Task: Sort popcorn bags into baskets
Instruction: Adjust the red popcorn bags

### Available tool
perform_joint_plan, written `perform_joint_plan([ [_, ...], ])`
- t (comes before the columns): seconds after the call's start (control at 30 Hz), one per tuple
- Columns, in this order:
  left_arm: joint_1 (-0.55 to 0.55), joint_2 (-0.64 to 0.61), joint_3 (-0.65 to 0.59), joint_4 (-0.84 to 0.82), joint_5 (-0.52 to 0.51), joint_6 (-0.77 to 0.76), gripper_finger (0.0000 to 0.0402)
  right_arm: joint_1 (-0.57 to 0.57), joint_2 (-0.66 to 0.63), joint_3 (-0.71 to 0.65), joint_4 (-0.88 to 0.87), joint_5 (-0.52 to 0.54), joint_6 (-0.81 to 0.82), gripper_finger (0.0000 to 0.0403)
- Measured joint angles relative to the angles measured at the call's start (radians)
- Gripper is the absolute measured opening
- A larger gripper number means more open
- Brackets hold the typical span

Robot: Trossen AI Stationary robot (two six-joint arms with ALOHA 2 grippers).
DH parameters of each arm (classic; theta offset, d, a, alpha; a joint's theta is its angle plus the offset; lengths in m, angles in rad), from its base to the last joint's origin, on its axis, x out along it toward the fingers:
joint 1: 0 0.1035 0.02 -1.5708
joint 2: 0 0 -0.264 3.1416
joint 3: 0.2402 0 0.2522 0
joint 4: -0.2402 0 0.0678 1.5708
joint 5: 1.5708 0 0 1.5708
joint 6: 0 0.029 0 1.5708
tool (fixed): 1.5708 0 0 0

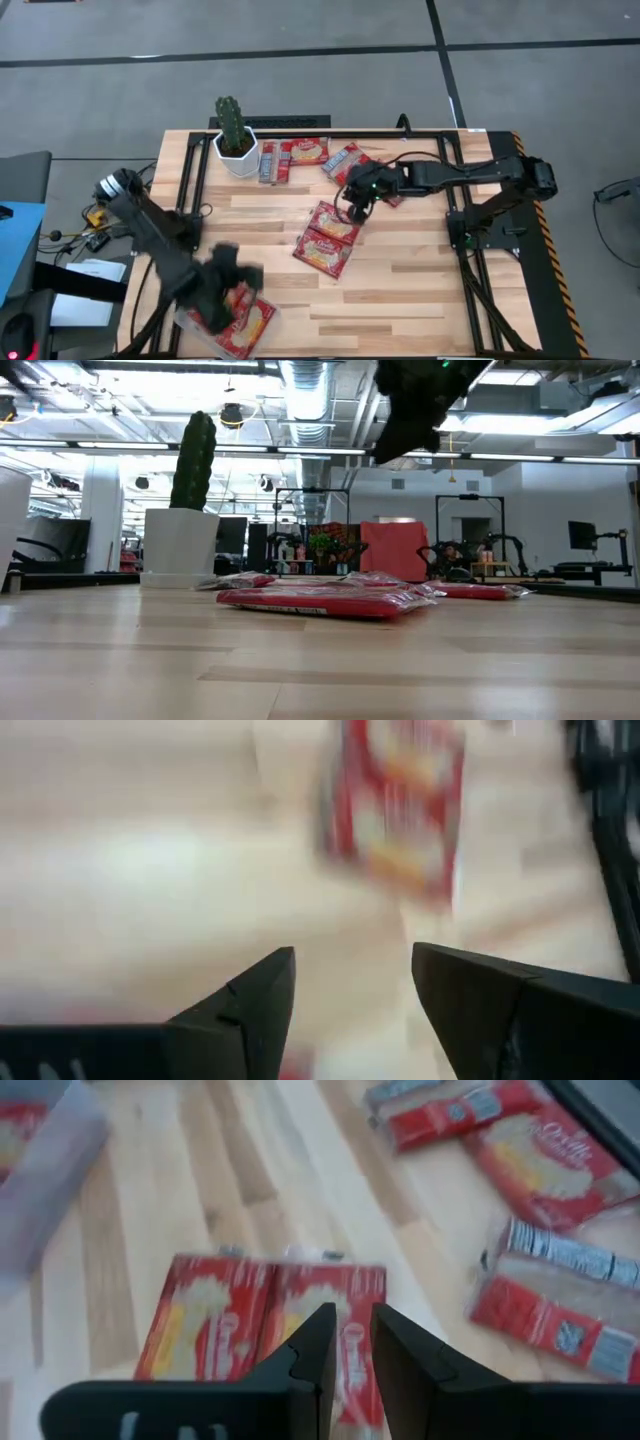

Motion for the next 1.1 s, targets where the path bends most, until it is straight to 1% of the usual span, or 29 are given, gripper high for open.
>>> perform_joint_plan([
  [0.03,0.046,-0.023,0.000,-0.039,-0.019,0.043,0.0190,-0.013,0.003,-0.001,0.027,-0.001,0.000,0.0092],
  [0.1,0.140,-0.065,-0.001,-0.096,-0.042,0.133,0.0190,-0.036,0.043,0.008,0.159,0.000,-0.005,0.0092],
  [0.17,0.233,-0.122,-0.024,-0.089,-0.080,0.237,0.0190,-0.067,0.079,0.001,0.224,-0.023,-0.019,0.0092],
  [0.2,0.273,-0.155,-0.044,-0.058,-0.085,0.299,0.0190,-0.079,0.105,-0.001,0.263,-0.044,-0.031,0.0092],
  [0.23,0.310,-0.195,-0.070,-0.016,-0.076,0.373,0.0190,-0.088,0.142,0.009,0.346,-0.082,-0.038,0.0092],
  [0.27,0.343,-0.236,-0.101,0.036,-0.057,0.447,0.0190,-0.099,0.174,0.019,0.391,-0.106,-0.041,0.0092],
  [0.33,0.397,-0.318,-0.173,0.148,-0.025,0.565,0.0190,-0.115,0.244,0.051,0.414,-0.139,-0.055,0.0092],
  [0.37,0.417,-0.366,-0.214,0.184,-0.017,0.593,0.0190,-0.119,0.288,0.081,0.439,-0.146,-0.066,0.0092],
  [0.47,0.464,-0.499,-0.331,0.264,-0.013,0.618,0.0190,-0.130,0.409,0.178,0.428,-0.154,-0.125,0.0092],
  [0.57,0.485,-0.628,-0.457,0.330,0.004,0.612,0.0190,-0.139,0.519,0.294,0.422,-0.156,-0.182,0.0092],
  [0.73,0.504,-0.782,-0.639,0.474,0.004,0.576,0.0190,-0.163,0.683,0.466,0.400,-0.159,-0.221,0.0092],
  [0.8,0.510,-0.820,-0.695,0.498,-0.004,0.552,0.0190,-0.176,0.732,0.526,0.400,-0.159,-0.220,0.0092],
  [0.93,0.525,-0.854,-0.770,0.531,-0.006,0.514,0.0190,-0.202,0.823,0.631,0.343,-0.159,-0.219,0.0092],
  [1.1,0.538,-0.854,-0.786,0.543,-0.003,0.493,0.0190,-0.228,0.907,0.720,0.252,-0.156,-0.202,0.0092],
])
